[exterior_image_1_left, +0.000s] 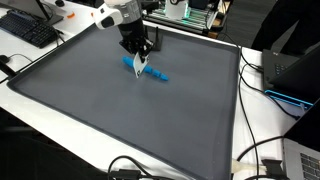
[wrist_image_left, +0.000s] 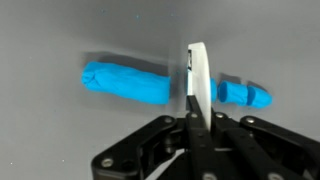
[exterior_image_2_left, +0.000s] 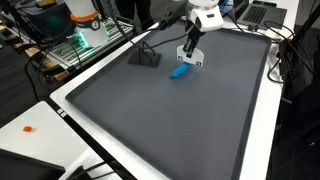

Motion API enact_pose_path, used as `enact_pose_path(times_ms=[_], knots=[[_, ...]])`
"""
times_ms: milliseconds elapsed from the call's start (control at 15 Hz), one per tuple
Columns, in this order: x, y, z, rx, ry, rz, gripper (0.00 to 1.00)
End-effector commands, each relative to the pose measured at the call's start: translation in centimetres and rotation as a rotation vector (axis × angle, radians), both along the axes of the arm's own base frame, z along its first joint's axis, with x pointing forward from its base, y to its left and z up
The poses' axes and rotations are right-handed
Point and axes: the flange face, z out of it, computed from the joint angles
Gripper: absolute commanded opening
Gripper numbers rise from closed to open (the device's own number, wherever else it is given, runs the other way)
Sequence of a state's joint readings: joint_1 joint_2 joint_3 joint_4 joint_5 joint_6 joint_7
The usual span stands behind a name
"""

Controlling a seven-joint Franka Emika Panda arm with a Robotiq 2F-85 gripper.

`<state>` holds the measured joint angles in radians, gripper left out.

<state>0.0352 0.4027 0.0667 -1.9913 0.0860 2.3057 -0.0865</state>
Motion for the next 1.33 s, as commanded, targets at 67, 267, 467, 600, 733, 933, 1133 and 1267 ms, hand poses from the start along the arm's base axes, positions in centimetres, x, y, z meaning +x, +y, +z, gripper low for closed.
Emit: enact_pose_path(times_ms=[67, 267, 467, 600, 733, 933, 1133, 1267], knots=[[-0.1, -1.5, 2.2, -0.001, -0.014, -0.024, 0.01], [0.1, -2.7, 2.7, -0.01, -0.026, -0.046, 0.01], [0.1, -3.9, 2.4, -0.018, -0.023, -0.07, 0.01], [0.1, -4.6, 2.0, -0.024, -0.02, -0.084, 0.01], [0.0, -5.2, 1.6, -0.031, -0.014, -0.094, 0.01], [-0.2, -5.7, 0.9, -0.036, 0.001, -0.104, 0.01], [-0.4, -5.7, -0.2, -0.038, 0.017, -0.105, 0.01], [-0.5, -5.6, -0.8, -0.039, 0.026, -0.104, 0.01]])
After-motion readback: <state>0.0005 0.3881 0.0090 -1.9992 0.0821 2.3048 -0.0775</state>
